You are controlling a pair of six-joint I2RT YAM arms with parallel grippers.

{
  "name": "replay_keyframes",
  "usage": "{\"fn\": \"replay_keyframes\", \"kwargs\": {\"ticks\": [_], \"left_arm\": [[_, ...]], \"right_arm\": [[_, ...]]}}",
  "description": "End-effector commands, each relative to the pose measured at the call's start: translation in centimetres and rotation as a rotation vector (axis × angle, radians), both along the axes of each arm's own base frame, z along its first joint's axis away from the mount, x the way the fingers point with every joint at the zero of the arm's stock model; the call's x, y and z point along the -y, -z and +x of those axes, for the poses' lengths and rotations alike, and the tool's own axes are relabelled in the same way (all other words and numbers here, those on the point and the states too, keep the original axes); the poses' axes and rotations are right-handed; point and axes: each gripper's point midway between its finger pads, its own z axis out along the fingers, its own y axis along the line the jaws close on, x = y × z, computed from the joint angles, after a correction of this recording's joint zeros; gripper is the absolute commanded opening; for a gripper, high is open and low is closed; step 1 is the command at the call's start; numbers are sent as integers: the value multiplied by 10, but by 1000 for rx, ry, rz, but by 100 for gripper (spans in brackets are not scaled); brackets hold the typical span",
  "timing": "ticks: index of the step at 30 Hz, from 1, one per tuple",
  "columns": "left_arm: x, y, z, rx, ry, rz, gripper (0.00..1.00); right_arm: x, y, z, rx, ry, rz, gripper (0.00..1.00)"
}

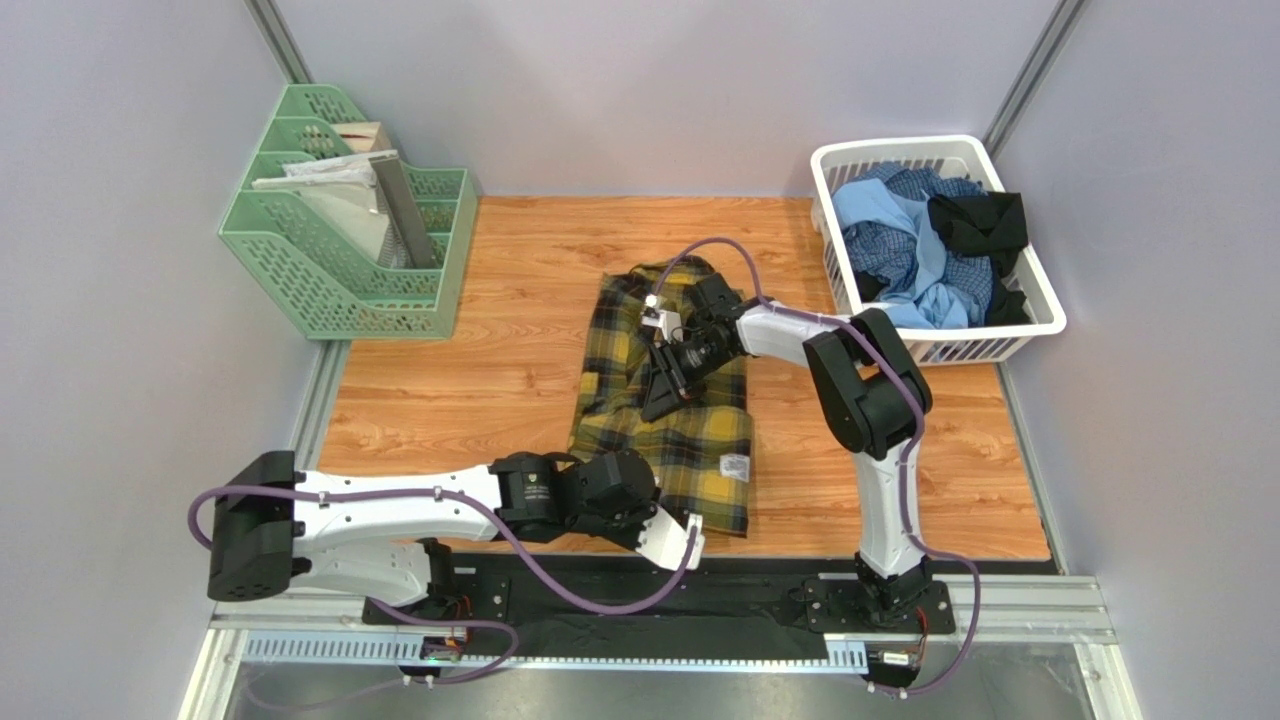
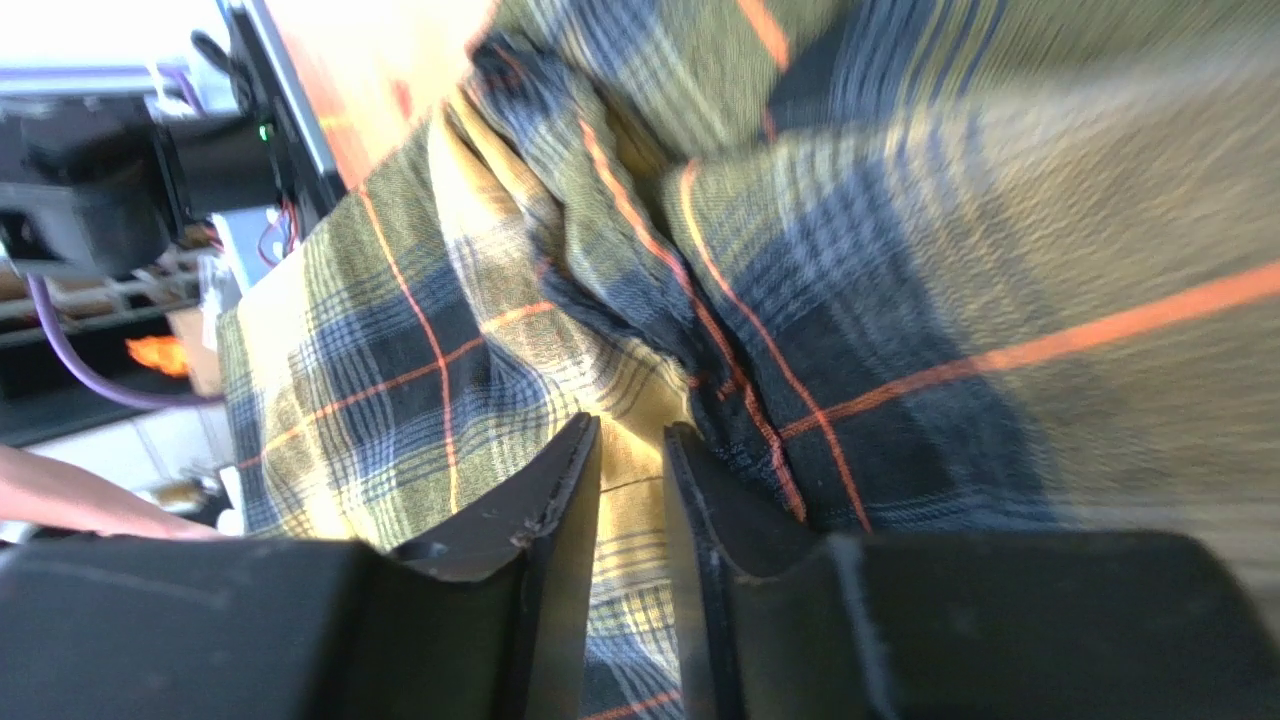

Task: Fold and stack the long sleeve shirts
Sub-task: Fold the shirt

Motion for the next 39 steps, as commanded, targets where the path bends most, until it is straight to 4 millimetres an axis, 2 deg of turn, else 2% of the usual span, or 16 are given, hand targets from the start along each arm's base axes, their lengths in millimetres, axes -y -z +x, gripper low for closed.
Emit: {"fn": "replay_keyframes", "kwargs": {"ticks": [1,5,9,14,17,18,22,25,26,29,31,32,35,36,37,39], "left_arm": [[-26,-7,-38,-239,-111,109,0],[-23,-30,-50,-314,-128,92,0],[-18,-56,-53,-341,-130,88,0],[-13,-80,-45,-313,-91,95,0],[-11,-90,-16,-305,-97,81,0],[-13,-88,5,-290,-110,93,0],[-1,-96,55,-239,-80,75,0],[8,-87,88,-240,-59,80,0],[8,-75,103,-262,-70,96,0],[10,-68,137,-230,-51,79,9],[14,-57,162,-193,-32,69,22],[14,-53,182,-164,-53,49,26],[11,-73,212,-166,-127,-28,36],[13,-90,217,-159,-138,-66,39],[13,-94,214,-187,-133,-87,46],[5,-97,209,-196,-153,-90,48]], "right_arm": [[13,-45,19,200,-15,-12,29],[27,-34,27,245,-46,-84,29],[23,-28,38,253,-57,-73,28],[14,-12,25,229,-142,-72,27],[12,-6,7,181,-173,-59,25],[14,-2,1,161,-178,-56,25],[16,0,-6,147,-186,-53,25],[15,-2,-7,152,-192,-48,25],[15,-2,-7,149,-193,-48,25],[15,-8,-4,153,-192,-42,25],[15,-16,2,170,-188,-40,25],[17,-19,9,185,-177,-45,26],[29,-34,37,247,-133,-64,29],[33,-37,46,265,-116,-72,30],[36,-40,52,271,-103,-73,31],[42,-49,72,315,-71,-76,32]]}}
